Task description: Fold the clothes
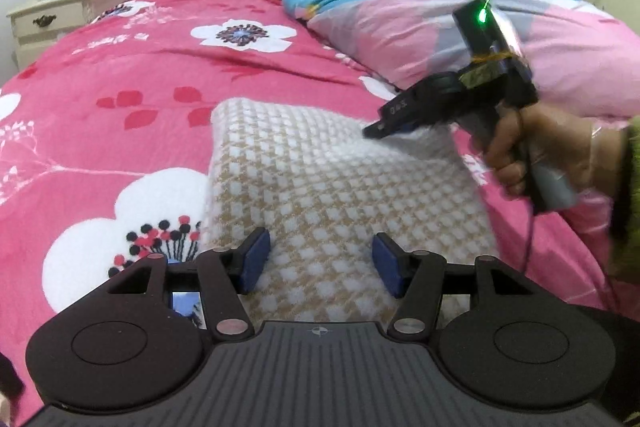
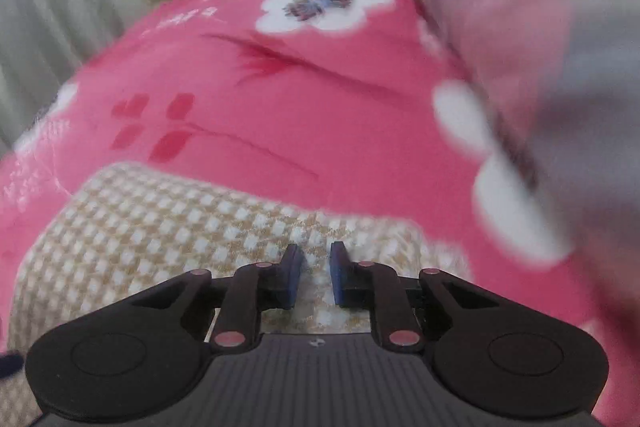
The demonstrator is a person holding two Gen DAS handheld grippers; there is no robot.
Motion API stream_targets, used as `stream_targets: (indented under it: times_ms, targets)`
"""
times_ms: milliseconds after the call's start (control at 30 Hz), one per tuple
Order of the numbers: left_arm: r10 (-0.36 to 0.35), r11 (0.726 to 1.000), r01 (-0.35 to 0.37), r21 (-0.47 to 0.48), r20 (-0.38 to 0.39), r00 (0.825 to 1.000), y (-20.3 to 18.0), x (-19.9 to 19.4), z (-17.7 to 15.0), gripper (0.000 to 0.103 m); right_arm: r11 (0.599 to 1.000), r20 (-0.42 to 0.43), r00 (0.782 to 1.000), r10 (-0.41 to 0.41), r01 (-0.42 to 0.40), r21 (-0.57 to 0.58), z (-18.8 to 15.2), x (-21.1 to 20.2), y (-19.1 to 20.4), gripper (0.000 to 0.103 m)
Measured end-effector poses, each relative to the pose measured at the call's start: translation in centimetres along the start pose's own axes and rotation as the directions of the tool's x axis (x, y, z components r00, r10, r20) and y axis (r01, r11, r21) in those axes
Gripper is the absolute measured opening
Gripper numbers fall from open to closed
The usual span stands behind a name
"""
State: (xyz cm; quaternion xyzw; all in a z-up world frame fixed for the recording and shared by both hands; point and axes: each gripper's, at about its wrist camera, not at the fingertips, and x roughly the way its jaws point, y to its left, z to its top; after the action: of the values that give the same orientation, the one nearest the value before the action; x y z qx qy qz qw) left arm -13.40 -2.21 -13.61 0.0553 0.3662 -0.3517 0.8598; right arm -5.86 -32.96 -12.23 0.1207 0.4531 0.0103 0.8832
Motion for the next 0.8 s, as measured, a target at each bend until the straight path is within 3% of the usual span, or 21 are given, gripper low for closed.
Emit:
stream_targets:
  times_ms: [133,233,333,467,567,600,633,700,800]
  targets:
    - [-0.002,1.000,0.002,-0.008,-0.011,1.000,0.1,0.0,0.2,0.059,0.999,0.020,0.999,0.033,-0.034,0.037,1.1,-5.3,0.1,0.018]
    - [-0.003,1.000,0.003,-0.014,-0.019,1.000,0.2,0.0,0.4,0.059,0.989,-0.017,0.989,0.150,-0.150,-0.003,-0.5,-10.4,1.0,0.020]
    - [-0.003,1.000,0.003,-0.020,-0.028,1.000,0.2,0.1,0.6,0.059,0.962,-0.180,0.954,0.239,-0.258,-0.092,-4.0,-10.0,3.8,0.020]
    - [0.006,1.000,-0.007,-0.016,-0.054,0.999,-0.3,0.1,1.0,0.059,0.950,-0.202,0.967,0.153,-0.201,-0.240,-8.7,-6.8,6.9,0.020]
    - [-0.001,1.000,-0.001,-0.025,-0.067,0.998,0.2,-1.0,2.4,0.061,0.967,-0.160,0.965,0.207,-0.227,-0.114,-7.2,-9.2,5.1,0.024]
    - [-0.016,0.998,0.012,-0.069,-0.056,0.998,1.0,-1.8,2.9,0.063,0.967,-0.120,0.962,0.244,-0.251,-0.046,-7.1,-10.3,3.4,0.040]
    - [-0.034,0.990,0.028,-0.138,-0.036,0.999,2.4,-2.4,3.3,0.070,0.961,-0.077,0.957,0.278,-0.277,0.020,-7.1,-11.5,1.7,0.060]
    - [-0.080,0.952,0.073,-0.298,-0.012,0.997,5.6,-2.7,3.5,0.074,0.916,-0.009,0.935,0.355,-0.346,0.202,-7.8,-12.1,-2.5,0.079]
    - [-0.205,0.826,0.148,-0.544,-0.045,0.978,11.0,0.1,2.5,0.078,0.790,0.035,0.895,0.444,-0.410,0.456,-9.4,-9.7,-7.4,0.092]
